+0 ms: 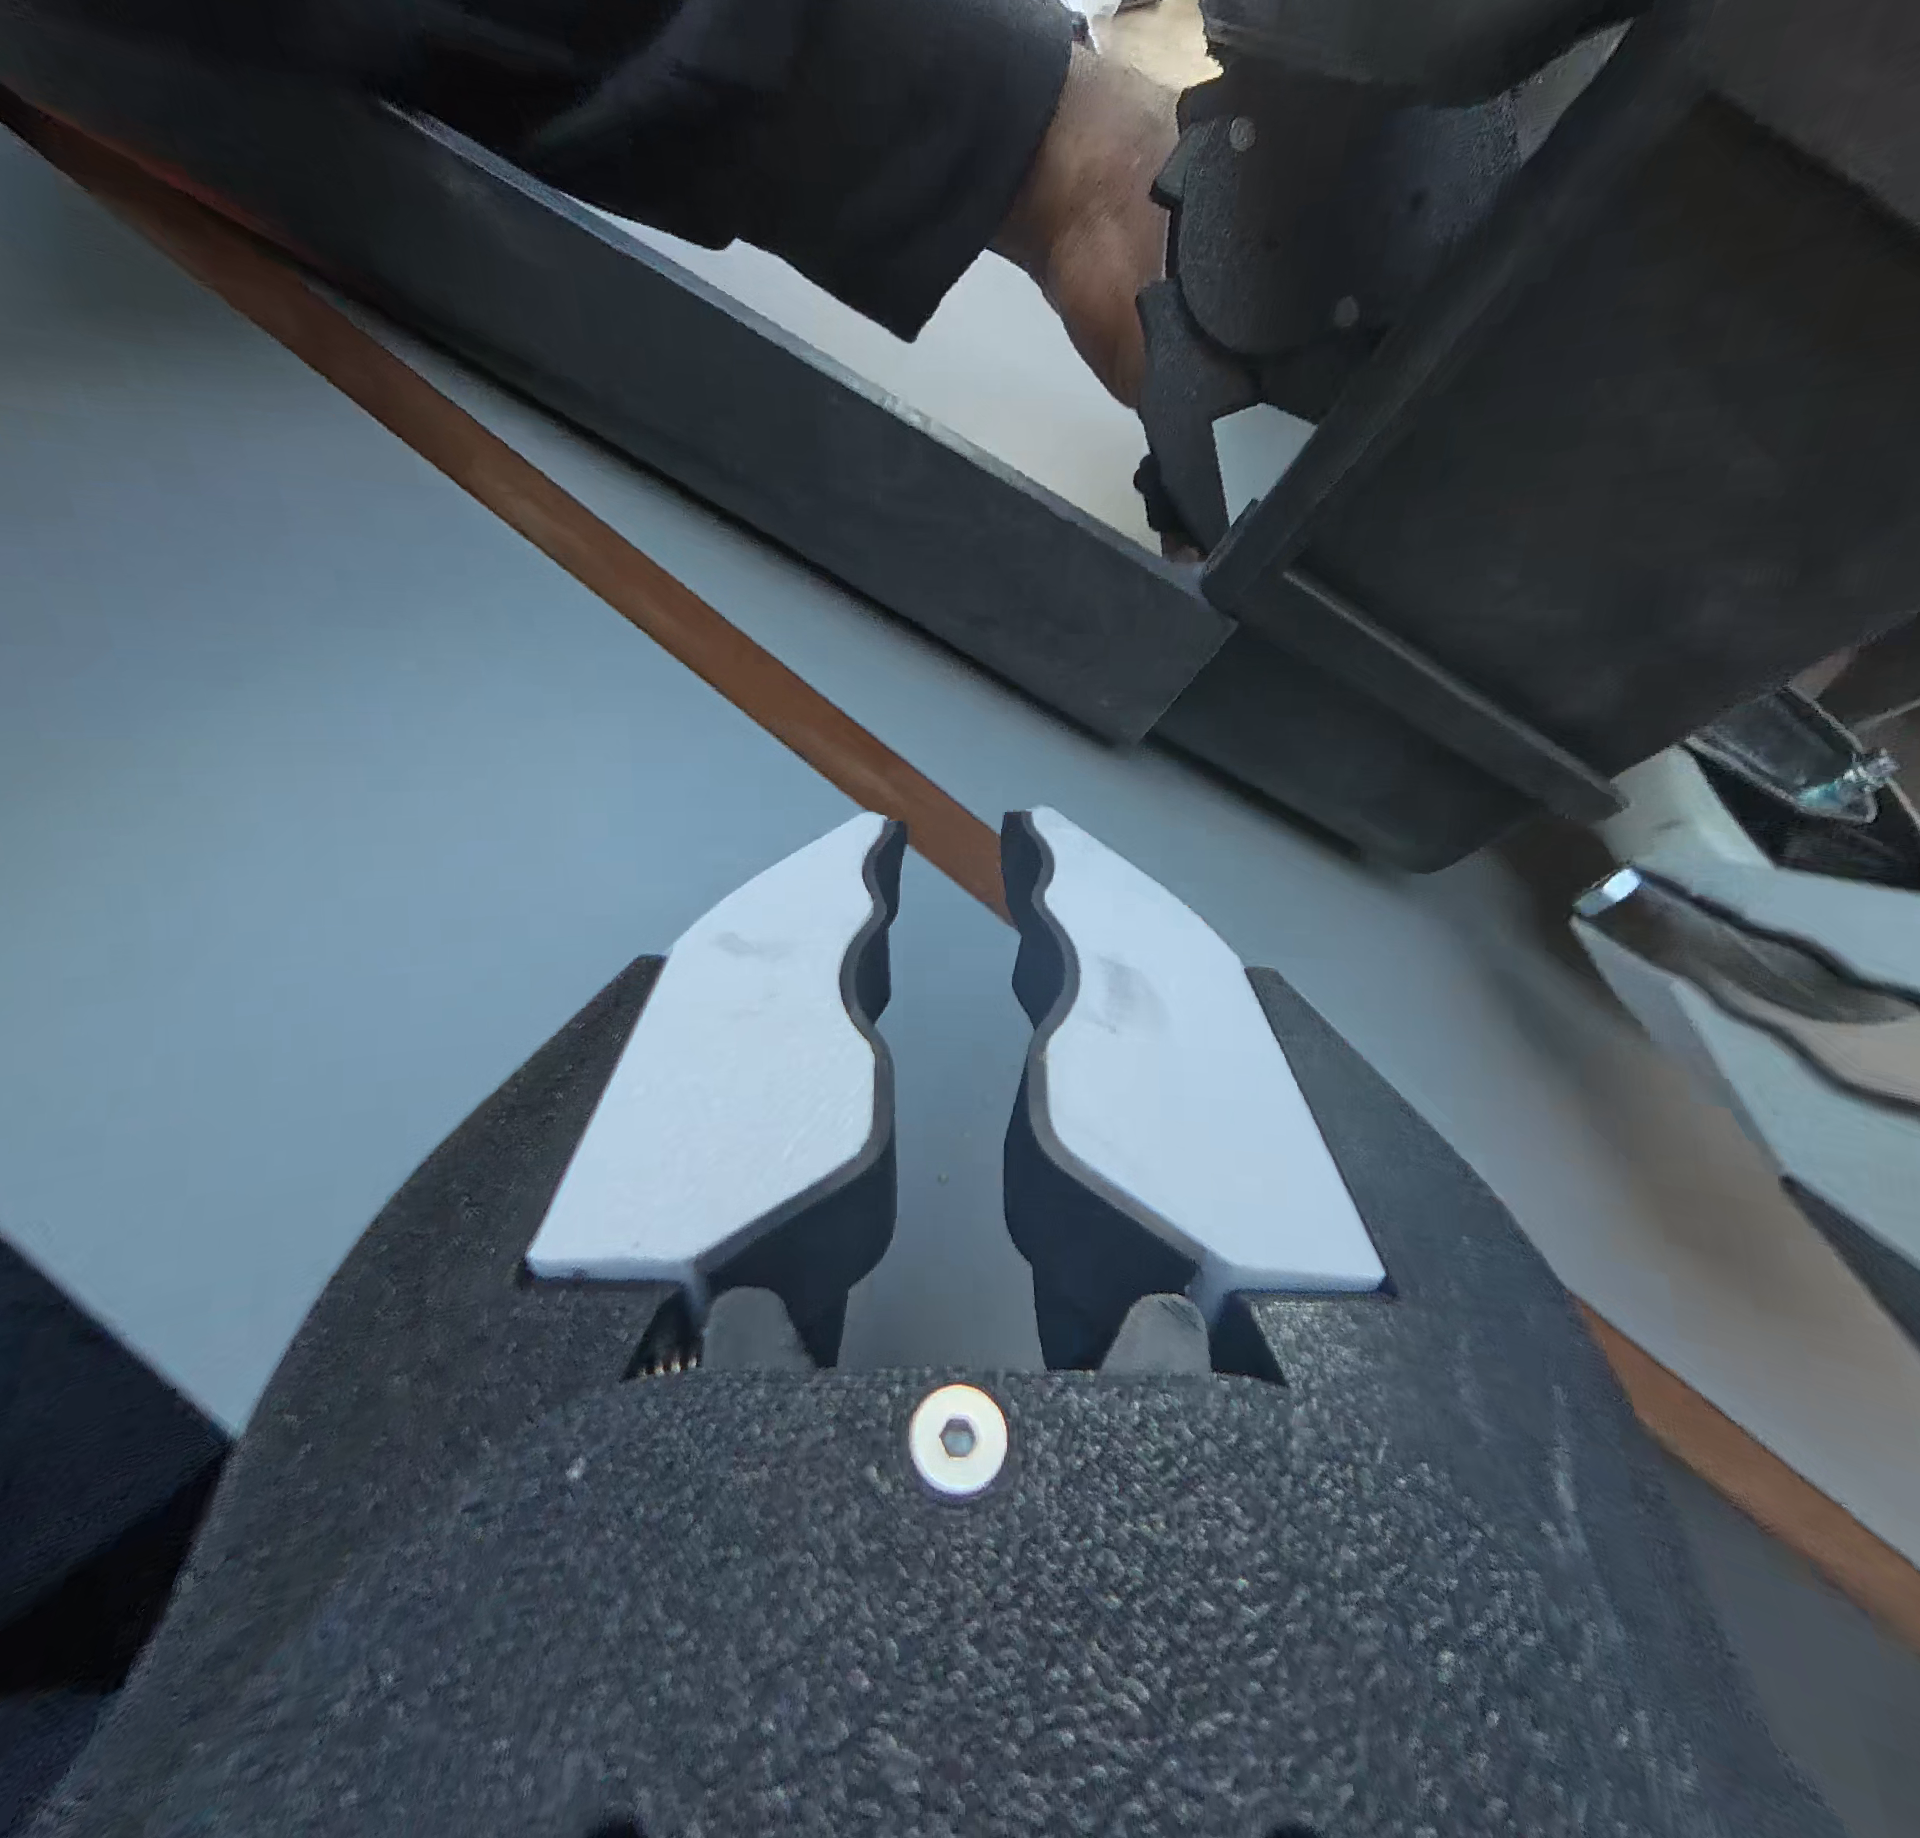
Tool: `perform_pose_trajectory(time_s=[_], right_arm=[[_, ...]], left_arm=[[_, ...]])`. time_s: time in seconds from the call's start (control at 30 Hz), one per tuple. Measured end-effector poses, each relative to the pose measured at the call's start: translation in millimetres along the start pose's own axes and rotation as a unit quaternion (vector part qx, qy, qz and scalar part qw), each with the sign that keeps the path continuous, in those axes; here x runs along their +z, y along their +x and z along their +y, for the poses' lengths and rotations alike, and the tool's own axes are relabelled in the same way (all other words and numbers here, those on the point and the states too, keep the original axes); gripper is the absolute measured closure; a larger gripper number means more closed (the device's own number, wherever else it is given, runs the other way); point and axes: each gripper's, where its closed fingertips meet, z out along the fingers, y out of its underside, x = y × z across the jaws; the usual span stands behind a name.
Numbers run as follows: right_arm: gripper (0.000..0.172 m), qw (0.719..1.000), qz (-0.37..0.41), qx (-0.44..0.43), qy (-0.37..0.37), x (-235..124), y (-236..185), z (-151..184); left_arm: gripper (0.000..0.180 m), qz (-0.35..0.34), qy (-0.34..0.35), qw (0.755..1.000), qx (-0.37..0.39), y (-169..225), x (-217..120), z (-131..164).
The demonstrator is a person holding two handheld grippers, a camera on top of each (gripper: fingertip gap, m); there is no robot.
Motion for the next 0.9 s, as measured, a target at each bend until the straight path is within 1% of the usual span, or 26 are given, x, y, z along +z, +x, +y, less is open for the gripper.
perform_pose_trajectory(time_s=[0.07, 0.17, 0.4, 0.67, 0.73, 0.9], right_arm=[[0.153, 1.000, 0.008, -0.015, -0.004, 14.8, 5.3, -4.9], [0.152, 1.000, 0.020, -0.015, -0.007, 32.7, 14.4, -8.2], [0.152, 0.999, 0.021, -0.021, -0.024, 59.5, 27.2, -5.0], [0.152, 0.999, 0.028, -0.017, -0.036, 70.9, 32.7, 2.0], [0.152, 0.998, 0.039, -0.021, -0.035, 71.1, 36.7, 2.2], [0.155, 0.999, 0.029, -0.015, -0.042, 74.1, 37.4, 4.5]], left_arm=[[0.180, -0.002, 0.001, 1.000, 0.004, -0.4, 0.2, -0.1], [0.180, -0.004, 0.005, 1.000, 0.008, -1.1, 0.5, -0.1], [0.180, -0.008, 0.012, 1.000, 0.013, -3.3, 1.0, -0.3], [0.180, -0.020, 0.006, 0.999, 0.038, -4.2, 1.9, -0.7], [0.180, -0.019, 0.009, 0.999, 0.038, -5.0, 2.1, -1.1], [0.178, -0.010, 0.016, 0.999, 0.029, -6.2, 2.3, -1.6]])
